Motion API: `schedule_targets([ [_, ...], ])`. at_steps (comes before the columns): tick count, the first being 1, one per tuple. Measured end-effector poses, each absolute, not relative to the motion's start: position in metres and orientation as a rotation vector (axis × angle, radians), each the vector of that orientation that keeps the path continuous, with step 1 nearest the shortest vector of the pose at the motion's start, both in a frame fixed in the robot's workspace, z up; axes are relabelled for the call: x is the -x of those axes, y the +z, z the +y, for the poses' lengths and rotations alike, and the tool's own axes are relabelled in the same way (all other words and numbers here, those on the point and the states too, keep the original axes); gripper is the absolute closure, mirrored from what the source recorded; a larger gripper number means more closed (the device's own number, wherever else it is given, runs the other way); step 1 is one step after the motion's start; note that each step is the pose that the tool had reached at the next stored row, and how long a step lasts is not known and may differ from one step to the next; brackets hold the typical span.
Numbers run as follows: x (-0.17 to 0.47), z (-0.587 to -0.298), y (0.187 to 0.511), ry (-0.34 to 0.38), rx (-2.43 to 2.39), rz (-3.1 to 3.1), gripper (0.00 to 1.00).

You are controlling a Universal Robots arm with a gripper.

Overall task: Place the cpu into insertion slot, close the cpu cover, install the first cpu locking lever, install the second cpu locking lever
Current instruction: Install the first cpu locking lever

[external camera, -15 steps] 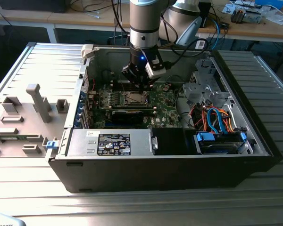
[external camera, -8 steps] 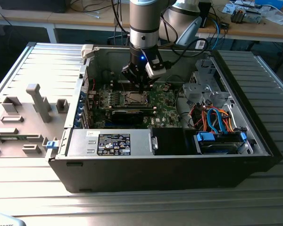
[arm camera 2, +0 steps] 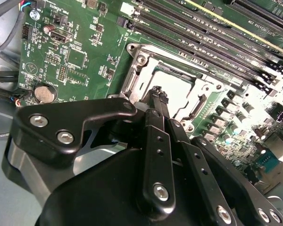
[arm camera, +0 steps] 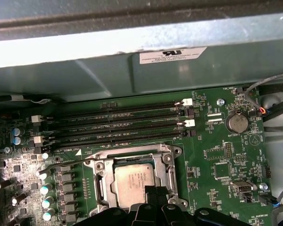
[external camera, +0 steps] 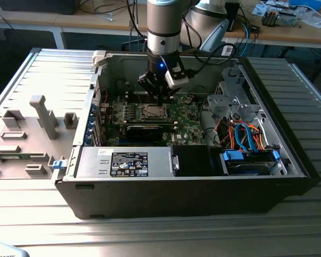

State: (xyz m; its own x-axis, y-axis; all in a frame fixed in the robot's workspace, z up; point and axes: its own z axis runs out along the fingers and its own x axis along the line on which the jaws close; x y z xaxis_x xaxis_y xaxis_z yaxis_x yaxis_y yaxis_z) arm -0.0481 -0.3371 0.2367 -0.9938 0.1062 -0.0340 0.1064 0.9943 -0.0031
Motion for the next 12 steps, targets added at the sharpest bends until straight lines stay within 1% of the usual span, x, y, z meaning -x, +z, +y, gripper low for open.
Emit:
schedule_targets([
  [12,0.0480,-0.3371,0.2396,-0.007,-0.165,3.103,0.89],
])
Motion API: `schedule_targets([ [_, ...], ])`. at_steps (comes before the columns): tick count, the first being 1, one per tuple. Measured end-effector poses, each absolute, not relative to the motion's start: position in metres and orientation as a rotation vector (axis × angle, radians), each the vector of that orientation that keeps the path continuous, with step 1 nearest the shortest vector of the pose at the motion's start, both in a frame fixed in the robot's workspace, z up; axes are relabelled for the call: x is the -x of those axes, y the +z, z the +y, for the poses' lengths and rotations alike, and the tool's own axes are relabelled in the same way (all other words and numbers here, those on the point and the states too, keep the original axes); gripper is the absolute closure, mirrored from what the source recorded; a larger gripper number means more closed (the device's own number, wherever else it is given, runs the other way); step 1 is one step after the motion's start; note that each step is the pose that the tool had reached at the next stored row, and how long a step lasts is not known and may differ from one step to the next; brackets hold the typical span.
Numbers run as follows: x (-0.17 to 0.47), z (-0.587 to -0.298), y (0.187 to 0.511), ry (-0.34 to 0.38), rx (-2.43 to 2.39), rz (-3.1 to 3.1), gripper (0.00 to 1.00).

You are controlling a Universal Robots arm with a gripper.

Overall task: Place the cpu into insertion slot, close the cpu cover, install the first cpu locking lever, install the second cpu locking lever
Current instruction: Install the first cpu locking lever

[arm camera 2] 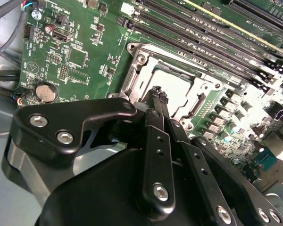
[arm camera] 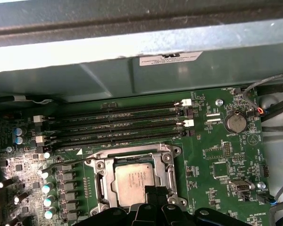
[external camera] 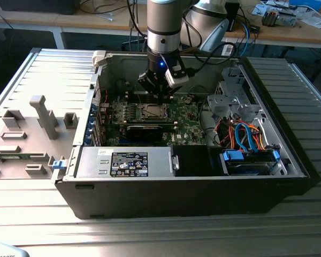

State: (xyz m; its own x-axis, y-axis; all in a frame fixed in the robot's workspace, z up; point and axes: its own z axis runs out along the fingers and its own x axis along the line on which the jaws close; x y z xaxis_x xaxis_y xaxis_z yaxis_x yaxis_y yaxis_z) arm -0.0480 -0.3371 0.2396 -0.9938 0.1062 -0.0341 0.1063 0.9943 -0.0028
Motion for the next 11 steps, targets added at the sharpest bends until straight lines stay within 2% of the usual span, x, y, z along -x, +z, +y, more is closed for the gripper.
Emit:
schedule_targets([
  [11,0.0480,-0.3371,0.2423,-0.007,-0.165,3.103,0.89],
])
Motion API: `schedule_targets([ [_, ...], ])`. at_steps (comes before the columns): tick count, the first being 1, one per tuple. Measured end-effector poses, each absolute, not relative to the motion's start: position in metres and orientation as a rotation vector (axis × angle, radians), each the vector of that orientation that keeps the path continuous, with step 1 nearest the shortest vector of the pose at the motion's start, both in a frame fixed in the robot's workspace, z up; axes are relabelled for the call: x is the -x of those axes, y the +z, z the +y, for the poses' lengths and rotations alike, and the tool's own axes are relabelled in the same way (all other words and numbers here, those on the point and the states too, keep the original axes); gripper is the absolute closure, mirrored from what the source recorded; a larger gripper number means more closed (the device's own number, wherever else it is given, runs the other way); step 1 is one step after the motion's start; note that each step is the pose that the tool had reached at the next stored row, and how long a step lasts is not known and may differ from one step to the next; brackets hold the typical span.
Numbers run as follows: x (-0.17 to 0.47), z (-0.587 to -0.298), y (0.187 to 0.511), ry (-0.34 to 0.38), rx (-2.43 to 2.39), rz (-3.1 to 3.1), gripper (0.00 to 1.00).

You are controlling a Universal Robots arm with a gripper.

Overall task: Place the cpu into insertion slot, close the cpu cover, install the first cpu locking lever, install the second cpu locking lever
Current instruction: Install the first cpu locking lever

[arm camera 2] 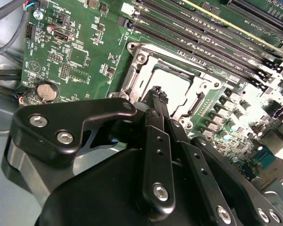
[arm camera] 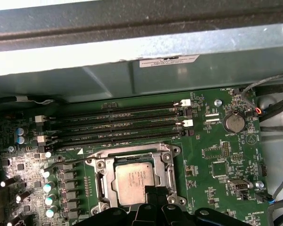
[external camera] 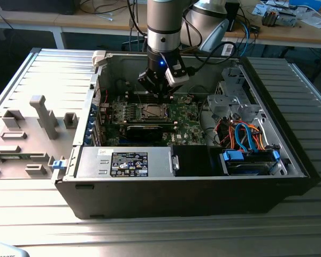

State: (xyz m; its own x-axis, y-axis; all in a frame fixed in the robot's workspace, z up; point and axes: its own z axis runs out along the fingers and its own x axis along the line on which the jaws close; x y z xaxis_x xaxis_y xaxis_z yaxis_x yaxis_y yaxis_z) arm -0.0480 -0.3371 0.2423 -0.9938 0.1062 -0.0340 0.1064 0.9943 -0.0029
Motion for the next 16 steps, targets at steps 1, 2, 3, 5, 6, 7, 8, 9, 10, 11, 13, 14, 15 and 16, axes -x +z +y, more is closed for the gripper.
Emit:
schedule_targets([
  [1,0.0480,-0.3371,0.2424,-0.007,-0.165,3.103,0.89],
  [2,0.0480,-0.3371,0.2427,-0.007,-0.165,3.103,0.89],
  [3,0.0480,-0.3371,0.2430,-0.007,-0.165,3.103,0.89],
  [5,0.0480,-0.3371,0.2434,-0.007,-0.165,3.103,0.89],
  [6,0.0480,-0.3371,0.2437,-0.007,-0.165,3.103,0.89],
  [7,0.0480,-0.3371,0.2438,-0.007,-0.165,3.103,0.89],
  [8,0.0480,-0.3371,0.2440,-0.007,-0.165,3.103,0.89],
  [9,0.0480,-0.3371,0.2442,-0.007,-0.165,3.103,0.89],
  [10,0.0480,-0.3371,0.2444,-0.007,-0.165,3.103,0.89],
  [11,0.0480,-0.3371,0.2447,-0.008,-0.165,3.103,0.89],
  [13,0.0480,-0.3371,0.2456,-0.007,-0.165,3.103,0.89],
  [14,0.0480,-0.3371,0.2459,-0.008,-0.165,3.103,0.89],
  [15,0.0480,-0.3371,0.2462,-0.007,-0.165,3.103,0.89],
  [16,0.0480,-0.3371,0.2466,-0.007,-0.165,3.103,0.89],
])
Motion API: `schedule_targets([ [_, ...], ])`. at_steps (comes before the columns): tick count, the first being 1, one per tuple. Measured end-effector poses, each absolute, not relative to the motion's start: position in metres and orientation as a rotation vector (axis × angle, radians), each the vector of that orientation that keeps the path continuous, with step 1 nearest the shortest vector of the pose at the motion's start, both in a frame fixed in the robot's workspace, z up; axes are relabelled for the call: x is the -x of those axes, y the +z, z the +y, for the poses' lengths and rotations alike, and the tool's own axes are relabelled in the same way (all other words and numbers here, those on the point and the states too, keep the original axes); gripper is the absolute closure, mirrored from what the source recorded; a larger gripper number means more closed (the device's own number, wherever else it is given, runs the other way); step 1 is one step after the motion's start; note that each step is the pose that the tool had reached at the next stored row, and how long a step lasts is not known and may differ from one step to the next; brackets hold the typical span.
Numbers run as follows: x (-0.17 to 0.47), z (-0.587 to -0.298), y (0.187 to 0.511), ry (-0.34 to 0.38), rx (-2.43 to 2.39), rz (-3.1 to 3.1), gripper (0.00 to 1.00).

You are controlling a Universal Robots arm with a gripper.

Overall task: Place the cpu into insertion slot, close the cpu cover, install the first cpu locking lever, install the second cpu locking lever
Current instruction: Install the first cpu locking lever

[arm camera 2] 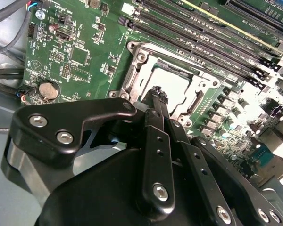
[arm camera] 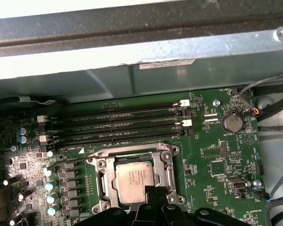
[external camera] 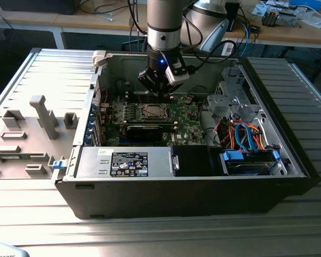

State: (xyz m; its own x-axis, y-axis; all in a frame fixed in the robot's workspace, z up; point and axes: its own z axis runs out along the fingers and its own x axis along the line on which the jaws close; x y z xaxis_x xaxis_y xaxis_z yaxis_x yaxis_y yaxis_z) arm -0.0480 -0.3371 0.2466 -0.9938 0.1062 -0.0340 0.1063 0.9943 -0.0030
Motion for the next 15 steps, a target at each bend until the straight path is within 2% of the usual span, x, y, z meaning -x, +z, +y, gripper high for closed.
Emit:
schedule_targets([
  [15,0.0480,-0.3371,0.2506,-0.007,-0.165,3.103,0.89],
])
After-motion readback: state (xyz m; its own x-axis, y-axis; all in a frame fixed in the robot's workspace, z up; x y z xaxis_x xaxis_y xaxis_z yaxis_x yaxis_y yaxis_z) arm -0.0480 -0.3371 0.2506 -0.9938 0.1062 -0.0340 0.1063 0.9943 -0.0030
